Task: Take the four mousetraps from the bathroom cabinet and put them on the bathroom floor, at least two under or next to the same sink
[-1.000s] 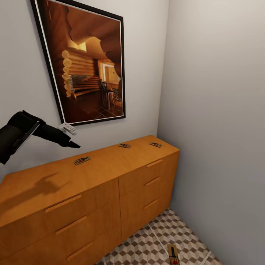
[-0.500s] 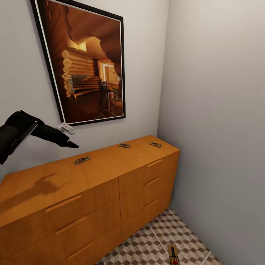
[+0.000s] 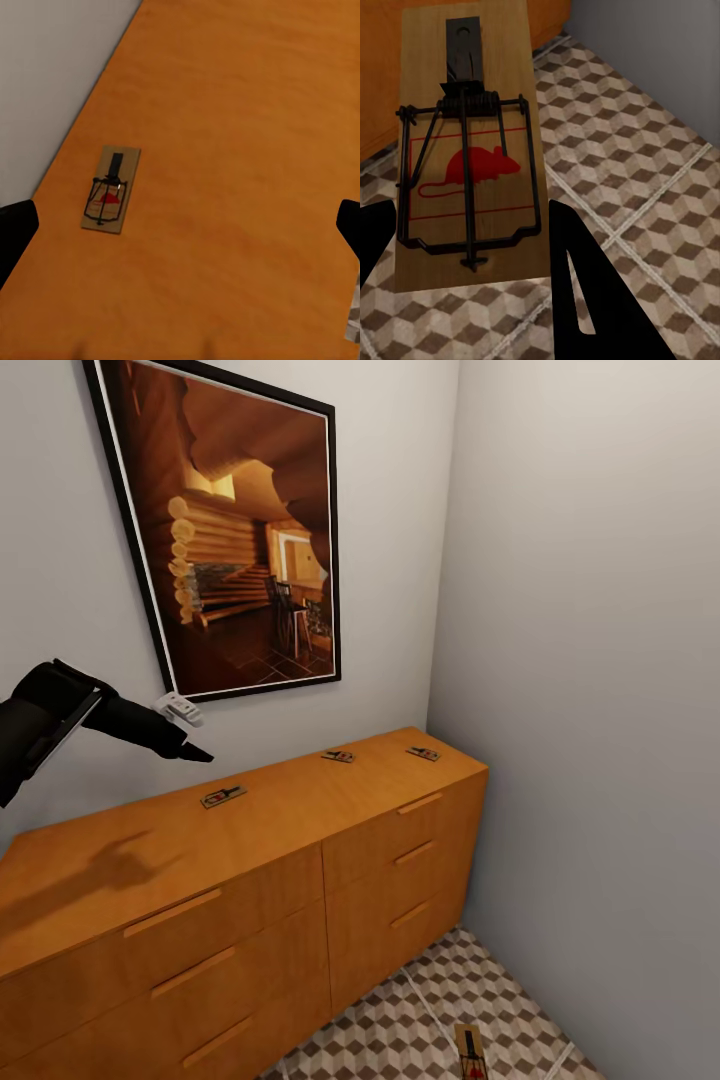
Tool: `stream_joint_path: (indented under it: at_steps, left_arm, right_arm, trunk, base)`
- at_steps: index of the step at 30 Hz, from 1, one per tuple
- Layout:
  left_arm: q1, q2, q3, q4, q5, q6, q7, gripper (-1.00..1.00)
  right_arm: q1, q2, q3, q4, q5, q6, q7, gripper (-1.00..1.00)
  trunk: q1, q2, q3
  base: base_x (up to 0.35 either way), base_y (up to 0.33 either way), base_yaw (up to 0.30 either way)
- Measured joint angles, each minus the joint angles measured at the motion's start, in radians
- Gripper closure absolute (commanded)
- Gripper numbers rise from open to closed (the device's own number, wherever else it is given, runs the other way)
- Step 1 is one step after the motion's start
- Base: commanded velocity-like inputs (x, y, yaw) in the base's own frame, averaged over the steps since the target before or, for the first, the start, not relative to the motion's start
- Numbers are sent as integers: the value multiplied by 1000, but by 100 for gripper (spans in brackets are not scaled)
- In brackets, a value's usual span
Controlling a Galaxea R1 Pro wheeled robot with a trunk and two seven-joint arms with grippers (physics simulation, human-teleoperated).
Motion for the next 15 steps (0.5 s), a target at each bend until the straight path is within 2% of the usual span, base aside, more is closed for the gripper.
stream_joint_path:
  at_steps: [15]
  left_arm:
    - [0, 1, 0, 0, 0, 0, 0, -100]
  right_arm:
    - [0, 0, 0, 0, 0, 0, 0, 100]
  trunk:
    - [0, 0, 0]
  base:
    - [0, 0, 0]
